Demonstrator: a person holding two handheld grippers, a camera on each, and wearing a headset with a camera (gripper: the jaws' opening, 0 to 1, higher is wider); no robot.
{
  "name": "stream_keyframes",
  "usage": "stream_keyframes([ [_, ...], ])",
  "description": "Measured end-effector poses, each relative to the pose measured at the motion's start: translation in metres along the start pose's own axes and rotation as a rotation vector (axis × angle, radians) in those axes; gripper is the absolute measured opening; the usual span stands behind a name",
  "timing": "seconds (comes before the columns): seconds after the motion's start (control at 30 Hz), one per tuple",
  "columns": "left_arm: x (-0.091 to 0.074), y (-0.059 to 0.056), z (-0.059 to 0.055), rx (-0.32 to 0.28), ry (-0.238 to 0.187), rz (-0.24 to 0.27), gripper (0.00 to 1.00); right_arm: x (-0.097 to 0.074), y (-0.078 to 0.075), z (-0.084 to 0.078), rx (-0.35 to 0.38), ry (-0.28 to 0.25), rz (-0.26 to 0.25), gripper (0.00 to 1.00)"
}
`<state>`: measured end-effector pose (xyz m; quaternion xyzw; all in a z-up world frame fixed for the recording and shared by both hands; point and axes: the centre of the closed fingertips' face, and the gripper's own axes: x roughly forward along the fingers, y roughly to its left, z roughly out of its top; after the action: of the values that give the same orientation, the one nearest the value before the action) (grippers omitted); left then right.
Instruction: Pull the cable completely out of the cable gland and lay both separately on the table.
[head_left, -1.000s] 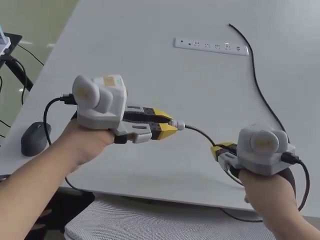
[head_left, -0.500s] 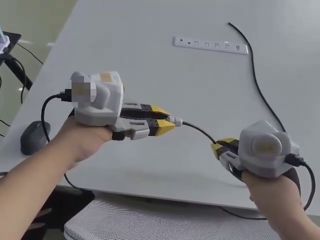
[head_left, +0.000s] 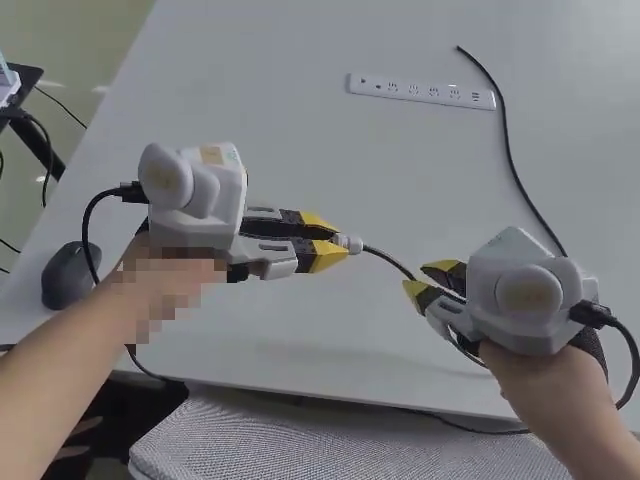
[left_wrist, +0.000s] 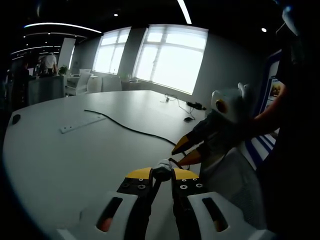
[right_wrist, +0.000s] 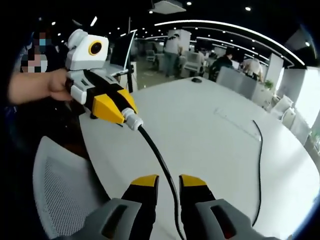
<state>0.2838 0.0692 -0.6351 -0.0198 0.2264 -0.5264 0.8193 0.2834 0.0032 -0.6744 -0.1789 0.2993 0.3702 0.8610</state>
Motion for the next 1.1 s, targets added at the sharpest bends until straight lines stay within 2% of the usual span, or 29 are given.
stream_keyframes([
  [0.13, 0.0, 0.0, 0.001, 0.0, 0.0, -0.002, 0.14, 0.002, 0.007, 0.017, -0.114, -0.015, 0.023, 0.15],
  [0.2, 0.0, 0.0, 0.001, 0.0, 0.001, -0.004, 0.14, 0.004, 0.01, 0.024, -0.145, -0.028, 0.036, 0.16],
  [0.3, 0.0, -0.001, 0.001, 0.001, 0.002, -0.007, 0.14, 0.008, 0.013, 0.031, -0.208, -0.028, 0.057, 0.16],
  [0.43, 0.001, -0.002, 0.0, -0.001, 0.004, -0.011, 0.14, 0.011, 0.018, 0.037, -0.244, -0.029, 0.085, 0.14],
  [0.57, 0.001, -0.004, -0.001, 0.0, 0.008, -0.016, 0.14, 0.012, 0.027, 0.041, -0.319, -0.034, 0.114, 0.11],
  [0.8, 0.002, -0.005, -0.004, -0.002, 0.012, -0.02, 0.15, 0.015, 0.035, 0.042, -0.373, -0.029, 0.132, 0.03],
  [1.1, 0.003, -0.005, -0.003, -0.002, 0.015, -0.022, 0.14, 0.015, 0.034, 0.041, -0.366, -0.026, 0.13, 0.01],
])
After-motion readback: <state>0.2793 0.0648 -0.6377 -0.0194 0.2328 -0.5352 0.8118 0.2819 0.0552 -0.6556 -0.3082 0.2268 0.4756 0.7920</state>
